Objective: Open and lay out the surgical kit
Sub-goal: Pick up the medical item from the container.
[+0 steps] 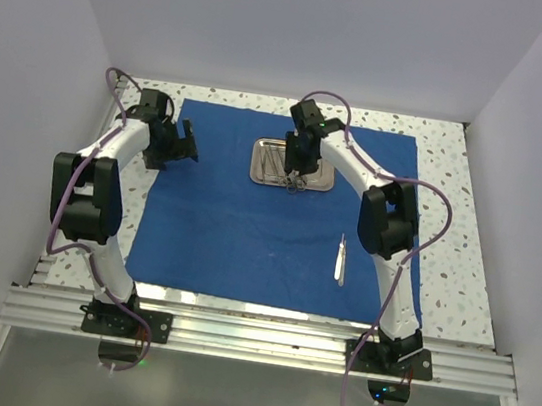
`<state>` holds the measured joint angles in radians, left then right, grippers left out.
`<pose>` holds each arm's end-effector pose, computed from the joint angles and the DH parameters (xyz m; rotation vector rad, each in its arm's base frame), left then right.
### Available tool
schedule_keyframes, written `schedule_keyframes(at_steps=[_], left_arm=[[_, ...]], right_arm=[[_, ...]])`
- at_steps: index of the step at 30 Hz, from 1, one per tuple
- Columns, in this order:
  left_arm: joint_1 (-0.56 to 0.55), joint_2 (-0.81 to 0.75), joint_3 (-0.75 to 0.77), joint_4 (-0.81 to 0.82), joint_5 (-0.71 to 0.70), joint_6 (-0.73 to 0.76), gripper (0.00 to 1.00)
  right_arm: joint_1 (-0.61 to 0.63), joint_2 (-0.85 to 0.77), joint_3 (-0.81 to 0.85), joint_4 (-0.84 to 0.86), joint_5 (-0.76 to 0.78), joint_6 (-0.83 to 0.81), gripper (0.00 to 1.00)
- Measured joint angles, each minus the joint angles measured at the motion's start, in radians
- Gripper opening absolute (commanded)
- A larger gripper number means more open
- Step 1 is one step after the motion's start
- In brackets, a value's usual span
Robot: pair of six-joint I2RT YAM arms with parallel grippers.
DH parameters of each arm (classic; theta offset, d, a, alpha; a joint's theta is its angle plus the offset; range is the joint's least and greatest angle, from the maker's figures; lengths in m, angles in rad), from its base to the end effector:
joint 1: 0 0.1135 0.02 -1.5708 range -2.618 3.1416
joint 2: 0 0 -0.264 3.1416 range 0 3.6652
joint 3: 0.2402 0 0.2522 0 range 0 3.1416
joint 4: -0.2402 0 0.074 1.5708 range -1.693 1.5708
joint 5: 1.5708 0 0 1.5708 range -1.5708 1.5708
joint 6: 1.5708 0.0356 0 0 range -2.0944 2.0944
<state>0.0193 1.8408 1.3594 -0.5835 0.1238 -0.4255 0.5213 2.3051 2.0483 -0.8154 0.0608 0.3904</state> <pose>0.3883 0.0031 0.2121 -0.5441 2.5990 -0.2996 0.4359 0.2478 0.2091 -0.1533 2.6544 0.2254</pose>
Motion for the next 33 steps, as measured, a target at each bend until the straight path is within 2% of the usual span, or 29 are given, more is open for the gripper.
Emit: schedule_keyframes(at_steps=[10,16,18,20,28,33], left_arm=[[0.000,0.000,0.000,0.002,0.000,0.000,1.00],[0.000,0.000,0.000,0.001,0.000,0.000,1.00],[0.000,0.000,0.000,0.002,0.000,0.000,1.00],[0.000,0.000,0.000,0.001,-0.001,0.000,1.00],[0.000,0.000,0.018,-0.006,-0.019,0.000,1.00],[-0.002,-0.005,0.037,-0.009,-0.050,0.001,1.00]], right_arm=[[0.000,0.060,-0.012,0.000,0.009,-0.009,0.37],[0.001,0.064,-0.010,0.007,0.019,-0.016,0.15],[0.001,0.064,-0.010,0.008,0.021,-0.018,0.04],[0.001,0.064,-0.010,0.008,0.023,-0.019,0.00],[0.001,0.054,-0.010,0.000,0.034,-0.029,0.00],[0.001,-0.025,-0.055,-0.020,0.034,-0.014,0.00]])
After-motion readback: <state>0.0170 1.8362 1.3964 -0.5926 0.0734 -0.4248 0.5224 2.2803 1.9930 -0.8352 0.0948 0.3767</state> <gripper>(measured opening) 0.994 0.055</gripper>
